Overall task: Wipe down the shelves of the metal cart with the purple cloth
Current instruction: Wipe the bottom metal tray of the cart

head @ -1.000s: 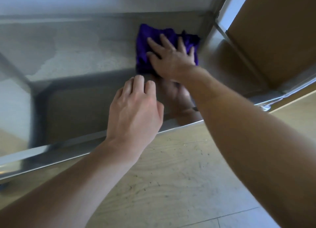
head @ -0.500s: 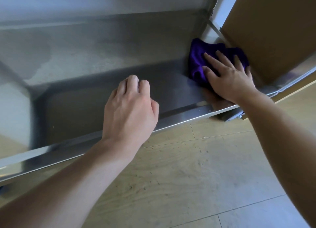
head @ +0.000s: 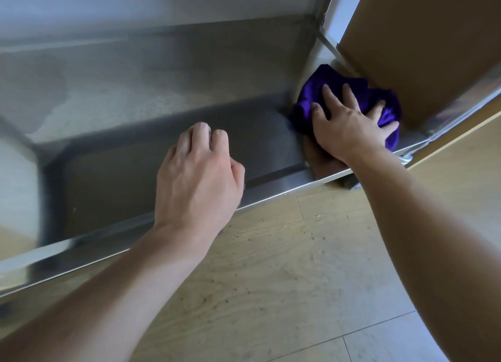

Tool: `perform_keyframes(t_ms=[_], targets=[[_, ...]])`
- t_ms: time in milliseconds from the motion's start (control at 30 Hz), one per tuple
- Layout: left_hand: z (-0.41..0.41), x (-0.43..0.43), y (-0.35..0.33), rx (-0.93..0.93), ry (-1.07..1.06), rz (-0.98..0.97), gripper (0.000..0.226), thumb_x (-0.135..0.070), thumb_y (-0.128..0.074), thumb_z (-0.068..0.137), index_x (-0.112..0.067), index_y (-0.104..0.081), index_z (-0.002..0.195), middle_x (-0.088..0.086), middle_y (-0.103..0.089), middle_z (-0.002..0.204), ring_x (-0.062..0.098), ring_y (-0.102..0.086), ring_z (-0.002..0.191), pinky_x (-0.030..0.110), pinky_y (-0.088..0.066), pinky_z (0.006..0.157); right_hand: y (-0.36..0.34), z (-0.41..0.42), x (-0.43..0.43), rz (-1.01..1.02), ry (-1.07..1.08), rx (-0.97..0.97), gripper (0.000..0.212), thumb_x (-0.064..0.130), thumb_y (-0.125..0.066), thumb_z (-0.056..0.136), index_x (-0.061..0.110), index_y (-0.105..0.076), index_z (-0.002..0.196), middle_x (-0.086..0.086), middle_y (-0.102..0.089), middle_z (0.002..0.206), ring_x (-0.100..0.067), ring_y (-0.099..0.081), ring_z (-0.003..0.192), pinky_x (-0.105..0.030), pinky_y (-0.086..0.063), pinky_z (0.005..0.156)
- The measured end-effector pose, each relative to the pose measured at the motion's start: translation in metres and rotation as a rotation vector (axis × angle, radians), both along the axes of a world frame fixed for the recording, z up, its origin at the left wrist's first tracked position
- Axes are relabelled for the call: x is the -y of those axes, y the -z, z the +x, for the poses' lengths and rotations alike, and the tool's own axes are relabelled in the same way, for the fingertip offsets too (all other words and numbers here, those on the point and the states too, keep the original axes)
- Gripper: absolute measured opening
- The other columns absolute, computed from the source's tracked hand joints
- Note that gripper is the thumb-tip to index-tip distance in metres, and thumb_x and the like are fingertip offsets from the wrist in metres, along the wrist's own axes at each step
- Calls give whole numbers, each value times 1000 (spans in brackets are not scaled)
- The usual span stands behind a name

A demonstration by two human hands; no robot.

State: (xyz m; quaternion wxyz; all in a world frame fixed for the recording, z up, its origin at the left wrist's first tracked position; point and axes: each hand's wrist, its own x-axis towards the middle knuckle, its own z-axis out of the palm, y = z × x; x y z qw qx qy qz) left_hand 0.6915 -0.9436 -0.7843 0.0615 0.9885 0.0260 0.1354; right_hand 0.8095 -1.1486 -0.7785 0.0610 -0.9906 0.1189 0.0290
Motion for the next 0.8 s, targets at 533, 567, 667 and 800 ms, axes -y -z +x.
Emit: perform_keyframes(t_ms=[533,567,667,800], targets=[[-4,-1,-2,10,-2,-129,22,-24,-43,86,-10,-58,95,7,-56,102,24,-56,95,33,-46,77,-9,37,-125,74,-491,-70,54,61,-23,95,53,-8,147,19,4,160,-38,14,146,-72,7,108],[-5,-4,-3,-4,1,-171,21,-24,-45,87,-11,-59,96,6,-57,106,23,-56,98,32,-46,79,-8,36,-127,78,-503,-68,54,61,-24,95,54,-9,146,19,3,160,-37,13,146,-71,7,109],[-12,-27,-10,-65,92,-254,28,-28,-50,93,-13,-62,113,0,-53,132,19,-57,110,34,-53,83,-8,35,-125,97,-506,-53,55,64,-27,93,55,-13,145,20,-2,160,-35,10,147,-69,6,111],[-39,-90,-18,-21,45,-128,29,-27,-50,94,-16,-65,116,0,-56,131,22,-61,102,39,-53,85,-10,35,-126,104,-502,-46,55,64,-29,93,54,-15,146,18,-3,160,-35,9,147,-69,5,111]])
